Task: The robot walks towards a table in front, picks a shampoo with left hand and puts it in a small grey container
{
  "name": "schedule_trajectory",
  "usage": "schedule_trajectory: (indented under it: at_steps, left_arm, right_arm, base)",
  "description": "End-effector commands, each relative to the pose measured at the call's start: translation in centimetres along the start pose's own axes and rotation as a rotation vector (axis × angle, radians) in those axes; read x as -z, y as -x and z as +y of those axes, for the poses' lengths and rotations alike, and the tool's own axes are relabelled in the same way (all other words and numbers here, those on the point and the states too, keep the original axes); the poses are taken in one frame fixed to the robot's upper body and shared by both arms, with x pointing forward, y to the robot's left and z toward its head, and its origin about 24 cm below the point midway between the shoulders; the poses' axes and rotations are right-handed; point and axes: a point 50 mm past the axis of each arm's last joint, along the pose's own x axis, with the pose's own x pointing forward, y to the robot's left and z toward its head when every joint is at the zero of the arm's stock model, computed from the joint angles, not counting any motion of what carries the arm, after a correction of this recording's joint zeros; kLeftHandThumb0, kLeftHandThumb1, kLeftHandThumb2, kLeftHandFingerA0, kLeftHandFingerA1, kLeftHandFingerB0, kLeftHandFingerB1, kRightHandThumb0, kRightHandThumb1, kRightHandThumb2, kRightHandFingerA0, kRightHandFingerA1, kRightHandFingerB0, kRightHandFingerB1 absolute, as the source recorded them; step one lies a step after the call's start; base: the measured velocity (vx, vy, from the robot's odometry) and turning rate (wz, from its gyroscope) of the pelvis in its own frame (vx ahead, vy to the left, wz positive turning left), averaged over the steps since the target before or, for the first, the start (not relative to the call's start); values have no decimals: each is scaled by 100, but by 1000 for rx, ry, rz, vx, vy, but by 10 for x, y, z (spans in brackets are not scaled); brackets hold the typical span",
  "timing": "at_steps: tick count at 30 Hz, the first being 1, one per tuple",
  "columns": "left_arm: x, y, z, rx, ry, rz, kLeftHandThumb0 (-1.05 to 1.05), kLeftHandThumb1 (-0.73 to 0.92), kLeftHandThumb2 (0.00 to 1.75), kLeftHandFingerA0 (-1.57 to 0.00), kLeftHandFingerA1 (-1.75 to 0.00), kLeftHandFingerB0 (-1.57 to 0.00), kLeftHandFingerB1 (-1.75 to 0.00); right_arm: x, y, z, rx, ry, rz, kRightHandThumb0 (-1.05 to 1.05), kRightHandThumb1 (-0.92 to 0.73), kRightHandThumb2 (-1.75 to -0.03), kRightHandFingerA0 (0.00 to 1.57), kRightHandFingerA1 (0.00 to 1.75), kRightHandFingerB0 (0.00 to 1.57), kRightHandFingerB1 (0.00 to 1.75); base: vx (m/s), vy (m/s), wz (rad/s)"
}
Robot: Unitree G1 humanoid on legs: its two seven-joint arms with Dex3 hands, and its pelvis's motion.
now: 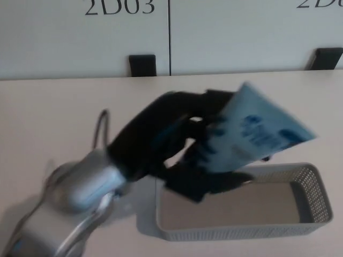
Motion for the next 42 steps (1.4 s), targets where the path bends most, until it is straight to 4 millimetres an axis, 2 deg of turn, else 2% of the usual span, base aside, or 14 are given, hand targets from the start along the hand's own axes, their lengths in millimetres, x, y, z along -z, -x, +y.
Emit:
schedule_trajectory:
  at_steps: [1, 5, 6, 8, 9, 12, 24, 28, 31, 33, 34, 40, 41, 42]
  left_arm:
    - [24, -28, 0, -19, -4, 204, -3, 66, 83, -115, -150, -86, -121]
    - [31, -41, -4, 8, -98, 253, -8, 68, 77, -116, -146, -85, -116]
    - [36, -43, -6, 14, -108, 275, -3, 53, 95, -127, -126, -92, -101]
    - [45, -45, -11, 18, -108, 306, -8, 67, 77, -114, -148, -85, -116]
    - [50, -45, -12, 20, -106, 322, -9, 53, 98, -128, -129, -94, -105]
    - [60, -43, -15, 30, -109, 355, -10, 69, 73, -110, -148, -85, -116]
    - [88, -18, -25, 79, -142, 466, -9, 68, 78, -104, -147, -82, -115]
    - [83, -15, -18, 74, -190, 460, -8, 70, 75, -103, -137, -83, -105]
    - [80, -10, -15, 73, -256, 446, -19, 74, 61, -108, -107, -75, -62]
    - [78, -6, -14, 69, -286, 445, -23, 72, 60, -99, -78, -62, -49]
    - [76, -3, -12, 47, -392, 423, -33, 64, 58, -60, -52, -40, -37]
    - [66, 0, -5, -26, -581, 369, -61, 46, 71, -17, -40, -11, -35]
    - [64, -1, -3, -28, -609, 379, -33, 27, 87, 0, -48, 0, -48]
    - [61, -2, -2, -30, -629, 387, -71, 49, 56, -4, -28, -1, -25]
  right_arm:
    - [4, 2, -6, 12, 13, 22, -29, -72, -62, 52, 40, 42, 35]
    - [1, 1, -7, 13, 15, 14, -29, -72, -62, 51, 40, 42, 35]
    - [2, 1, -5, 9, 18, 21, -31, -71, -61, 53, 40, 45, 36]
    - [2, 1, -3, 3, 18, 20, -29, -72, -61, 52, 40, 45, 36]
    - [1, 0, -3, 2, 22, 21, -29, -72, -62, 52, 40, 44, 36]
    - [1, 0, -3, 5, 36, 19, -29, -73, -62, 52, 40, 43, 36]
    - [-11, -1, -9, -18, -4, -8, -31, -72, -62, 49, 40, 46, 37]
    - [-14, 0, -13, -23, 16, -42, -33, -72, -61, 50, 43, 45, 37]
    - [-12, 0, -13, -21, 11, -33, -33, -72, -61, 49, 42, 44, 37]
    - [-11, 1, -14, -21, 10, -28, -32, -72, -61, 49, 42, 45, 37]
    - [-12, 0, -13, -21, 8, -26, -33, -72, -61, 49, 42, 45, 37]
    - [-11, 0, -12, -25, -2, -36, -30, -72, -62, 48, 42, 45, 37]
    - [-12, 0, -12, -23, -1, -37, -30, -72, -62, 48, 43, 44, 37]
    - [-12, 0, -12, -22, 1, -37, -31, -72, -62, 48, 43, 44, 37]
  base:
    - [0, 0, 0]
    - [0, 0, 0]
    - [0, 0, 0]
    - [0, 0, 0]
    - [0, 0, 0]
    - [0, 0, 0]
    - [0, 0, 0]
    - [0, 0, 0]
    - [0, 0, 0]
    - [0, 0, 0]
    - [0, 0, 0]
    - [0, 0, 0]
    - [0, 0, 0]
    - [0, 0, 0]
